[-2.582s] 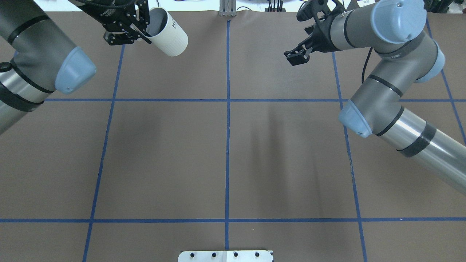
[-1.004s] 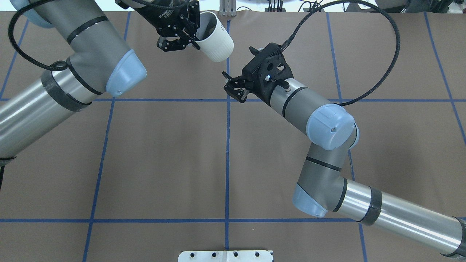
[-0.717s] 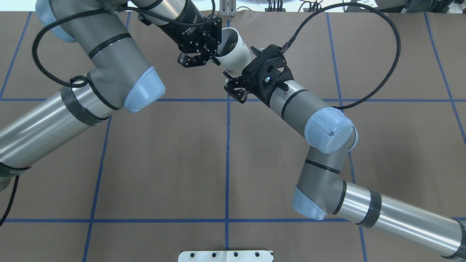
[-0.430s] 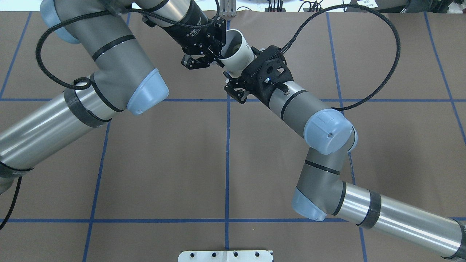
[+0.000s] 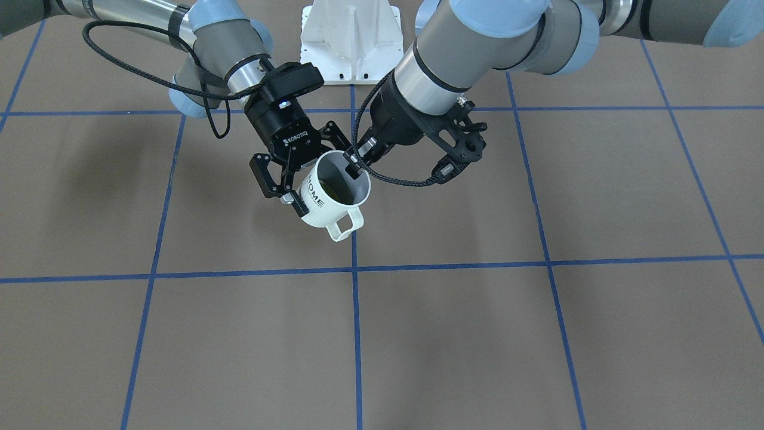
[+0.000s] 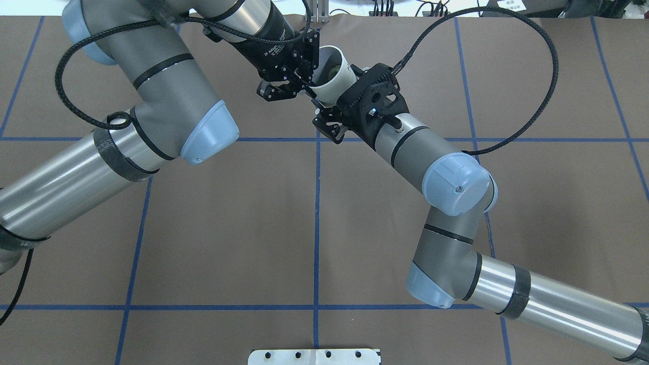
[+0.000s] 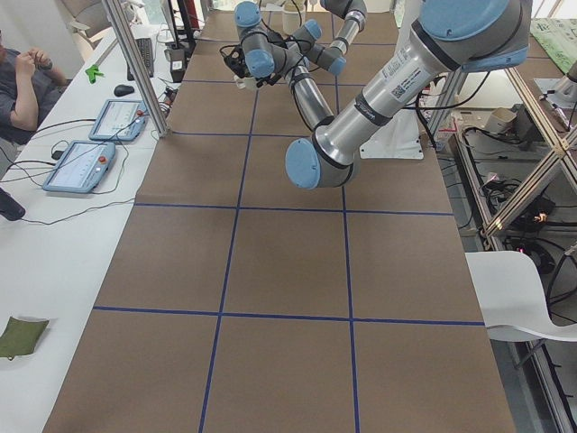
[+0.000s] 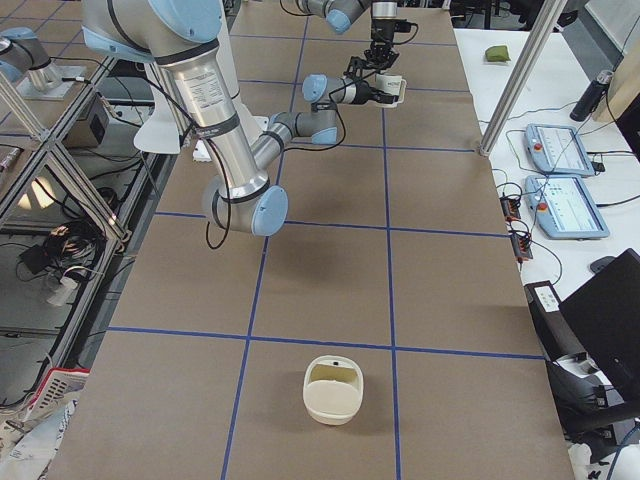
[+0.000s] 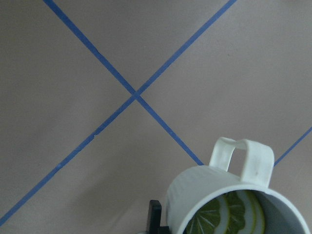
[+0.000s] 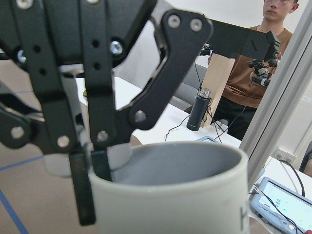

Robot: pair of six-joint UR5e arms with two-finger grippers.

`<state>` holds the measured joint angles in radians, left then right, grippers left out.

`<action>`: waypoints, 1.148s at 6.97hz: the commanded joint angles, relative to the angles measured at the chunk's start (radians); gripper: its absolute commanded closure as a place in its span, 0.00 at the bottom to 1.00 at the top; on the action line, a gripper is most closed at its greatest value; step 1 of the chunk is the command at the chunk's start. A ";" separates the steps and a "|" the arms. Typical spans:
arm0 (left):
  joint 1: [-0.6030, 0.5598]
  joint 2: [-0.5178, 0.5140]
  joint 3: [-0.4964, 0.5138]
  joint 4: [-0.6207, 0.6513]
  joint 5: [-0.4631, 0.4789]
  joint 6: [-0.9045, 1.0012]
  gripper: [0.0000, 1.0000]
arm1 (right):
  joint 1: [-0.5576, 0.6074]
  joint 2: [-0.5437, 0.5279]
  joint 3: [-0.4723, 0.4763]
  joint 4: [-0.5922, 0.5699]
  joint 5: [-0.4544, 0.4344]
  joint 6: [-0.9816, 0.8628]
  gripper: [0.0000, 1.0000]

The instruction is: Left arm hands cup to right arm to dump lemon

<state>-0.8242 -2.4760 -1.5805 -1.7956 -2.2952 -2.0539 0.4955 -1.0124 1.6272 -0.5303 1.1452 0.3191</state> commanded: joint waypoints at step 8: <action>0.003 -0.001 -0.009 -0.021 -0.003 0.005 1.00 | 0.000 -0.002 -0.001 -0.001 -0.018 0.000 0.01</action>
<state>-0.8218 -2.4786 -1.5898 -1.8065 -2.2976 -2.0495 0.4955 -1.0140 1.6260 -0.5307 1.1275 0.3191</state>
